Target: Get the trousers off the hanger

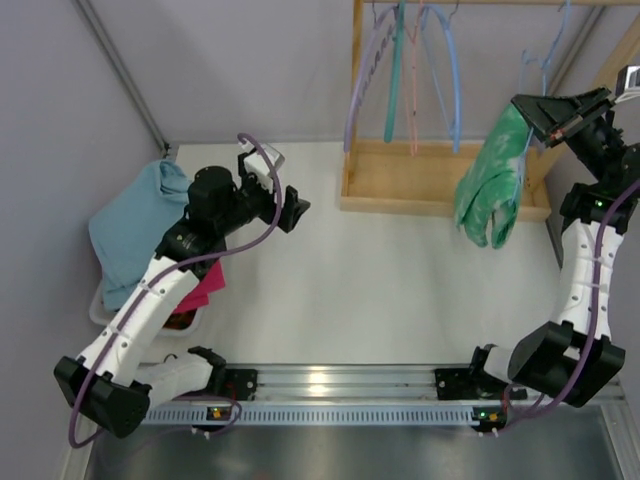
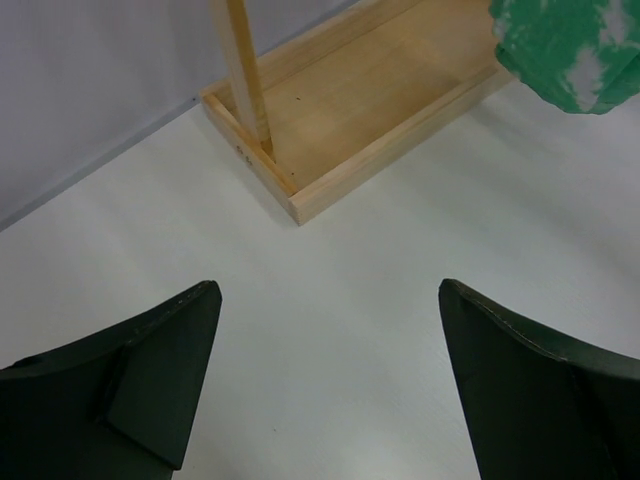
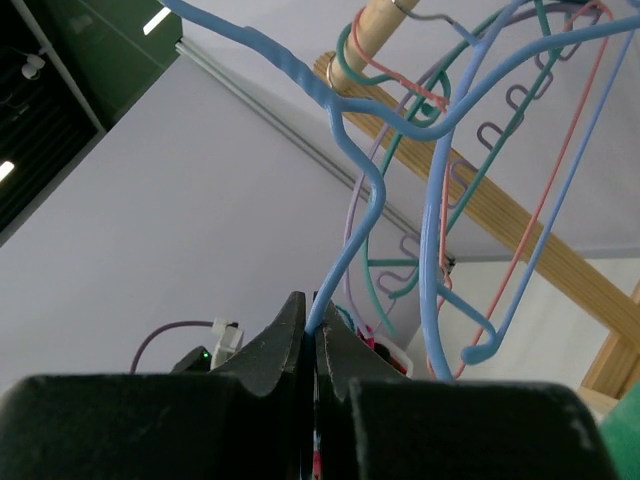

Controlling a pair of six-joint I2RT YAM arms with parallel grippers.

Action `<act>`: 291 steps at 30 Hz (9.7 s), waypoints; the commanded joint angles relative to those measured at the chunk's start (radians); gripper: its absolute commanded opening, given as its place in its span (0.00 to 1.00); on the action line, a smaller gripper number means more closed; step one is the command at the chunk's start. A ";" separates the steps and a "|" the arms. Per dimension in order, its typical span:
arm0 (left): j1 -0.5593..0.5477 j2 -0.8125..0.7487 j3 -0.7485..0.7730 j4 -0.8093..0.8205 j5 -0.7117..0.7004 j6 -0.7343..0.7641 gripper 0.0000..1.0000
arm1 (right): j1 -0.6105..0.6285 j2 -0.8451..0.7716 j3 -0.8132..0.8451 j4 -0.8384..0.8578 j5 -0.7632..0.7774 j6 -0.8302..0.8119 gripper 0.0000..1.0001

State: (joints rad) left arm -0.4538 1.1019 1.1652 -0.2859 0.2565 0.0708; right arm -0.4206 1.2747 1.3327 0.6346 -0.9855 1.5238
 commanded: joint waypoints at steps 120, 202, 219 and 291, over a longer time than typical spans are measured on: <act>-0.652 0.424 0.528 0.844 -0.631 0.271 0.00 | 0.060 -0.317 -0.852 0.668 -0.150 0.342 0.00; 0.685 -0.381 0.378 0.057 -0.600 -0.418 0.00 | 0.072 -0.124 -0.395 -0.463 -0.151 -0.622 0.00; 0.820 -0.426 0.240 0.016 -1.092 0.193 0.00 | 0.102 -0.089 -0.363 -0.469 -0.148 -0.633 0.00; 0.314 -0.186 -0.033 0.165 -0.562 0.096 0.99 | 0.062 0.515 0.904 -1.087 0.077 -0.947 0.00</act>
State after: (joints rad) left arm -0.1322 0.9443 1.1149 -0.1303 -0.2829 0.1669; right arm -0.3462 1.7679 2.1494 -0.5140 -0.9279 0.5438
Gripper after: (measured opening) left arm 0.985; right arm 0.024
